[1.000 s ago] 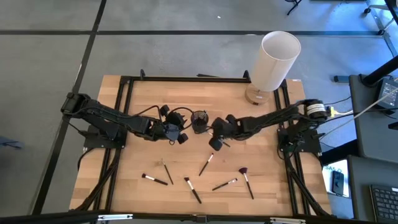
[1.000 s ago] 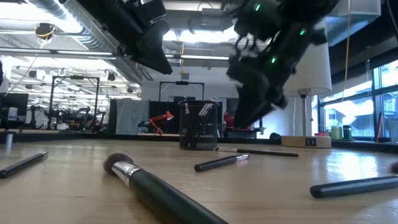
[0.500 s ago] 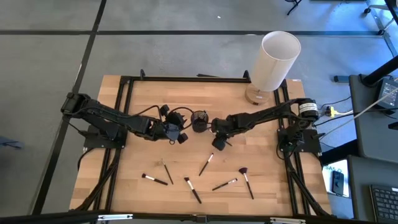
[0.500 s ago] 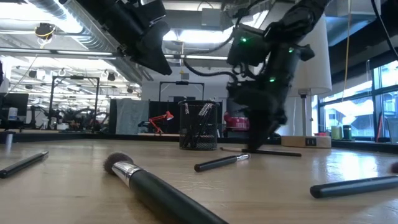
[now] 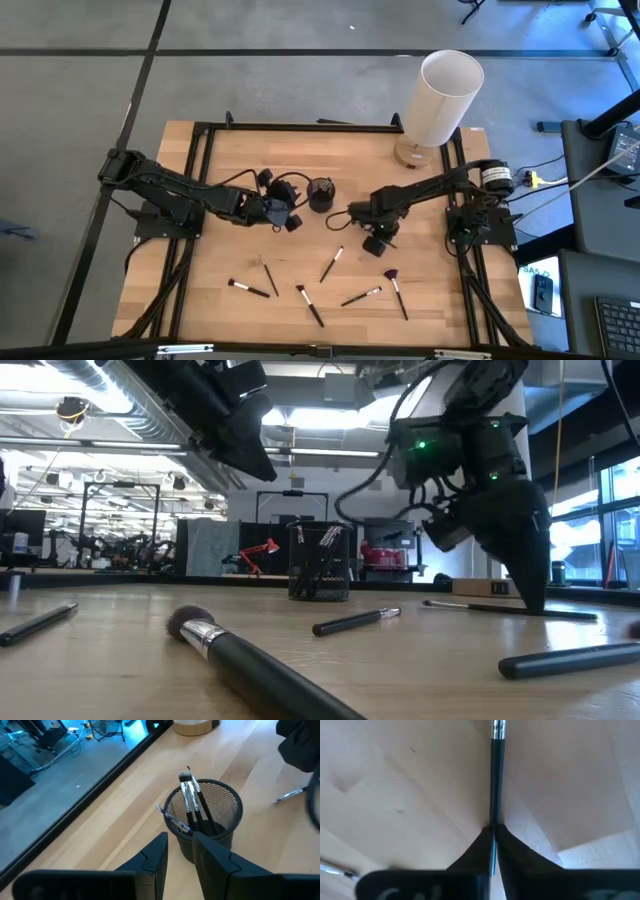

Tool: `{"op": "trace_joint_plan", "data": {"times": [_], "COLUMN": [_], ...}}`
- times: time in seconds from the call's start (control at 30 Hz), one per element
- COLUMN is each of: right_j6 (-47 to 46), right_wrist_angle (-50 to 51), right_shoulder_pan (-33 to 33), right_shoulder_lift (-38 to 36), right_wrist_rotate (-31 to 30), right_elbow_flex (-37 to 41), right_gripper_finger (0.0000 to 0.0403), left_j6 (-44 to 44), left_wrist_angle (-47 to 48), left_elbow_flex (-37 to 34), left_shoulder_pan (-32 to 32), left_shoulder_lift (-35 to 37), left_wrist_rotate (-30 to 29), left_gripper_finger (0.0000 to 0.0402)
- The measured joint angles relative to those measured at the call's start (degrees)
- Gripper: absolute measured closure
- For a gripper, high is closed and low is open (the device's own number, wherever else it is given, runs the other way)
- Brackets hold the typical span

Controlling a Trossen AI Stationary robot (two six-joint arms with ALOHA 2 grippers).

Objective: Sort items
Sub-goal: Put the eyeshadow brush into the organizer

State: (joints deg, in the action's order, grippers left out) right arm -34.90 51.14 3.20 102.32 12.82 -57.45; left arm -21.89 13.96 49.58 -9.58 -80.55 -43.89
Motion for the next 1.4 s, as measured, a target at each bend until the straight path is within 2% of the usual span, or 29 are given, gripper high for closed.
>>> {"op": "trace_joint_plan", "data": {"times": [0.13, 0.3, 0.5, 0.7, 0.93, 1.2, 1.4], "right_j6": [-0.66, -0.45, -1.33, -7.62, -12.57, -11.17, -11.53], "right_wrist_angle": [7.92, 10.17, 9.13, 5.09, 0.01, -4.18, -4.51], "right_shoulder_pan": [1.61, 1.92, 0.78, -0.72, -3.63, -5.46, -5.57], "right_shoulder_lift": [0.56, 0.09, 0.10, 0.15, 0.15, 0.40, 4.33], "right_wrist_rotate": [-1.81, -4.44, -8.01, -14.24, -9.45, -7.93, -6.94], "right_elbow_flex": [-2.68, -7.26, -10.69, -10.23, -8.60, -8.63, -8.90], "right_gripper_finger": [0.0356, 0.0337, 0.0306, 0.0273, 0.0250, 0.0247, 0.0247], "left_j6": [0.02, 0.05, 0.09, 0.09, 0.11, 0.13, 0.13], "left_wrist_angle": [0.00, 0.09, 0.09, 0.07, 0.21, 1.46, 1.46], "left_elbow_flex": [0.00, 0.00, 0.00, 0.00, 0.00, 0.00, 0.00], "left_shoulder_pan": [0.00, 0.00, 0.00, 0.00, 0.00, 0.00, 0.00], "left_shoulder_lift": [0.00, -0.02, -0.02, -0.02, -0.02, -0.02, -0.02], "left_wrist_rotate": [0.07, 0.16, 0.53, 0.53, 0.56, 1.60, 1.60], "left_gripper_finger": [0.0316, 0.0316, 0.0316, 0.0316, 0.0316, 0.0316, 0.0316]}}
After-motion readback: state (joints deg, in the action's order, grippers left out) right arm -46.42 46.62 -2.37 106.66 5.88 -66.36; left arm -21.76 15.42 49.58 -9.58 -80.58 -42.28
